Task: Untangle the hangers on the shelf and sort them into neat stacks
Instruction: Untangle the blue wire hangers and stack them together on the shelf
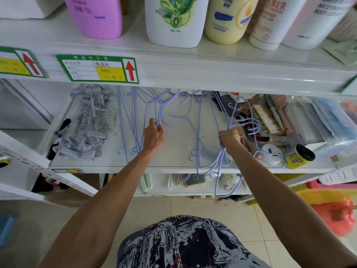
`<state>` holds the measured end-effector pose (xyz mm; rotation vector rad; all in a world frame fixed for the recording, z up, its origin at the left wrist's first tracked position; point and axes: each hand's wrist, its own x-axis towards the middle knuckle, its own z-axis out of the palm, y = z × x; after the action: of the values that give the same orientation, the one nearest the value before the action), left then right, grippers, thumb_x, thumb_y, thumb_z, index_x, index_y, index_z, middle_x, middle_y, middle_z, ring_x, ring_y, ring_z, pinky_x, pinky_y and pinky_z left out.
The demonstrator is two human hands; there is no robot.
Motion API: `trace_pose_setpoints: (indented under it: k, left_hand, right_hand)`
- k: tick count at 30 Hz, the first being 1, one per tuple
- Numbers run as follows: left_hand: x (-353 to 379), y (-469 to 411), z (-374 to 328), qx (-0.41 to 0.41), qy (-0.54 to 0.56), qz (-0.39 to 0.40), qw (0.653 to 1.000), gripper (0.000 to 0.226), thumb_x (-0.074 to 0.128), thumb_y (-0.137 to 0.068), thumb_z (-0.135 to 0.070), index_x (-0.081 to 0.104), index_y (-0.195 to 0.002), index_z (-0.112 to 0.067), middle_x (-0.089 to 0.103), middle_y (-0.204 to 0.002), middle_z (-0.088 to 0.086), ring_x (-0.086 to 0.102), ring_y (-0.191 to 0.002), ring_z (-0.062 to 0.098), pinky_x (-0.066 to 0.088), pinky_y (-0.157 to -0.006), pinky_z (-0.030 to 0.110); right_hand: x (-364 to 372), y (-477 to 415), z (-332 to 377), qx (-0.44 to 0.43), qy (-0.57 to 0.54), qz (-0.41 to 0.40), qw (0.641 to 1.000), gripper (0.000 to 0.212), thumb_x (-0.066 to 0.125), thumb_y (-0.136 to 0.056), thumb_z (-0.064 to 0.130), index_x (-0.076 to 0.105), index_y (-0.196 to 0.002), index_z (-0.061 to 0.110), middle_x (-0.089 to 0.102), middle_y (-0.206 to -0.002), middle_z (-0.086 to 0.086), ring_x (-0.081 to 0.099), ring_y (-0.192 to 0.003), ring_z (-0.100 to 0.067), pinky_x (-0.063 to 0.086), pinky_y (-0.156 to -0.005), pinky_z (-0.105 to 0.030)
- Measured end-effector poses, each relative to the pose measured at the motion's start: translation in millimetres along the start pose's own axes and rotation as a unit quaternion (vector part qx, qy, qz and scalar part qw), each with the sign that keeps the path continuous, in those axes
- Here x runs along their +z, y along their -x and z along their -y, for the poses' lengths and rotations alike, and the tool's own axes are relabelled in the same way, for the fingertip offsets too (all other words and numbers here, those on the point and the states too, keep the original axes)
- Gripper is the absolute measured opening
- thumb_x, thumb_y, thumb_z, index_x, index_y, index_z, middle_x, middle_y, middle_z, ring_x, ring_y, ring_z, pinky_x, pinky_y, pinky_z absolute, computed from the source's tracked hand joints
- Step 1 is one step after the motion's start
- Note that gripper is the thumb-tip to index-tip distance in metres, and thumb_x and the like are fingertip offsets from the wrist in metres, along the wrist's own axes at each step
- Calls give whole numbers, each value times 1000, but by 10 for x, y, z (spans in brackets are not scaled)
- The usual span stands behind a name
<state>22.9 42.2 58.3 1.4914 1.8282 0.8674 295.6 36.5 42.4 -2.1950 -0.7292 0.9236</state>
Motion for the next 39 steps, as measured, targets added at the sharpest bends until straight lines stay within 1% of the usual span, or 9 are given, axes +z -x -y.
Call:
trace_pose_setpoints:
  k: [3,5,9,13,18,21,25,35,39]
  left_hand:
    - [-9,30,-10,3,4,6,1000,12,41,-103,-14,47,-103,-4,52,-82,11,42,-55,6,28,-39,17]
    - [-26,37,4,3,6,9,1000,12,41,-103,-15,47,-102,-4,53,-82,11,43,-55,8,25,-41,20]
    - [-49,42,40,1,16,10,1000,9,41,-102,-16,44,-97,-8,53,-80,12,44,-54,12,25,-48,29]
    - [-69,45,27,12,21,3,1000,10,43,-102,-14,44,-95,-6,51,-78,11,44,-56,19,24,-49,26]
    - [-109,44,43,29,28,4,999,11,42,-102,-13,42,-93,-7,49,-76,10,40,-54,8,34,-43,11]
    - [-118,46,59,31,32,10,999,11,43,-102,-13,44,-94,-6,50,-78,11,41,-56,9,32,-47,21]
    - [-112,61,64,33,34,10,999,9,44,-101,-14,45,-95,-7,52,-81,13,46,-66,23,24,-54,24]
    - [-139,159,52,36,30,29,998,7,44,-101,-12,42,-95,-9,51,-82,12,37,-54,5,25,-54,22]
    - [-90,164,148,29,12,50,998,9,43,-101,-15,45,-96,-8,54,-84,13,46,-57,16,28,-53,25]
  right_hand:
    - [19,132,39,-24,108,-14,994,43,79,-79,24,50,-103,4,59,-101,-14,56,-89,-24,44,-68,-30]
    - [40,151,42,-30,161,-28,986,26,68,-87,9,54,-106,-1,56,-102,-15,56,-95,-27,42,-72,-29]
    - [38,180,83,-58,231,-46,970,37,60,-89,9,55,-123,-5,55,-128,-22,57,-115,-37,51,-86,-36]
    - [-49,195,125,-72,253,-44,964,37,57,-88,10,56,-122,-3,60,-122,-20,60,-110,-36,50,-77,-35]
    - [-167,245,123,-71,231,-81,967,41,69,-84,17,55,-122,7,63,-118,-16,59,-112,-35,50,-90,-42]
    - [-243,295,170,-92,290,-85,949,42,70,-87,30,54,-123,13,63,-117,-11,56,-116,-32,40,-98,-42]
    - [-234,357,147,-114,294,-49,948,42,47,-101,33,52,-130,4,57,-131,-20,52,-122,-36,44,-95,-39]
    - [-638,623,143,-96,275,-175,940,42,36,-102,35,61,-115,5,66,-109,-20,63,-97,-37,44,-76,-40]
    - [-905,745,165,-93,279,-220,930,36,38,-101,30,64,-110,6,67,-103,-19,56,-80,-31,43,-71,-37]
